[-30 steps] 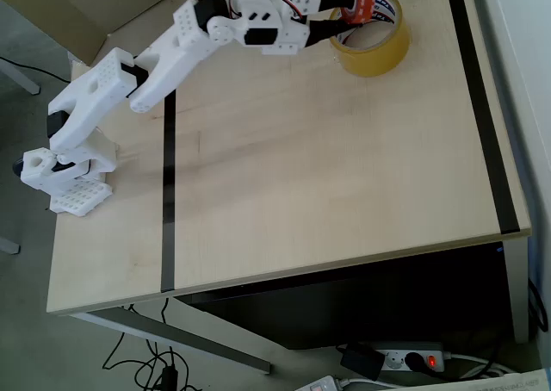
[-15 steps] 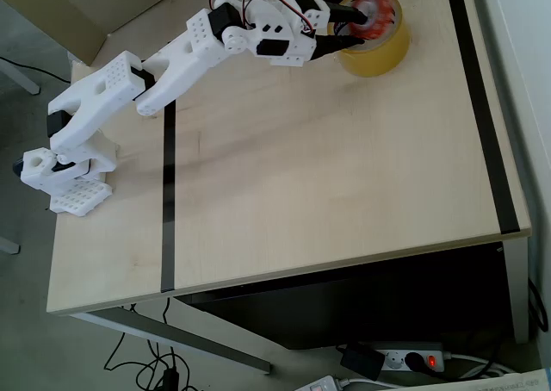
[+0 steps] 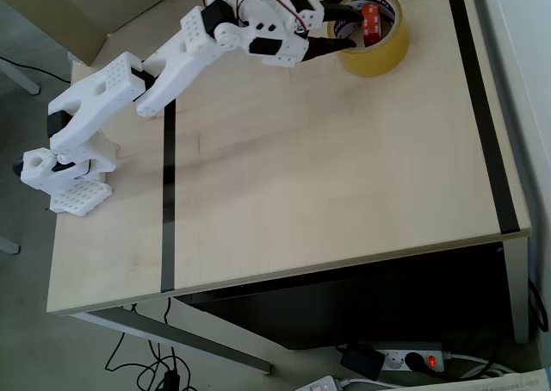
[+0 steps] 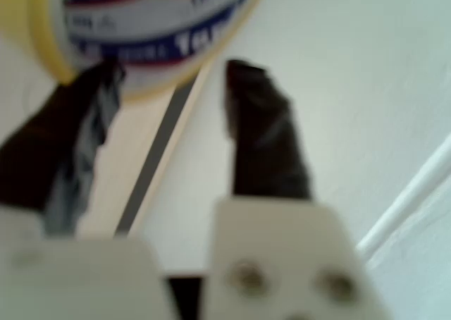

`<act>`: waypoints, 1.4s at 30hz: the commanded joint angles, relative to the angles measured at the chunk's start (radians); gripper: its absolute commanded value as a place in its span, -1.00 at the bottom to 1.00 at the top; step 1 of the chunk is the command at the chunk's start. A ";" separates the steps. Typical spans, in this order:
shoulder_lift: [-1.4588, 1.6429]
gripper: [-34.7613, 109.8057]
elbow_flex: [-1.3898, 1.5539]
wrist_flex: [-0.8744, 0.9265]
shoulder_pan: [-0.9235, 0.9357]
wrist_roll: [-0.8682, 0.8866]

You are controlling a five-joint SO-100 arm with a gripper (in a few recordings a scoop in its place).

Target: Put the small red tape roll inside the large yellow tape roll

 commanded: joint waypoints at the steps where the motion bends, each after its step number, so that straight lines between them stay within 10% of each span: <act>1: 0.233 -0.52 -0.103 0.118 0.057 -0.005; 12: 0.604 -0.52 -0.089 0.678 0.149 0.020; 20: 1.312 -0.52 0.729 0.669 0.224 0.077; 32: 2.175 -0.52 2.344 -0.278 0.252 0.175; 42: 2.511 -0.52 2.750 -0.279 0.316 0.207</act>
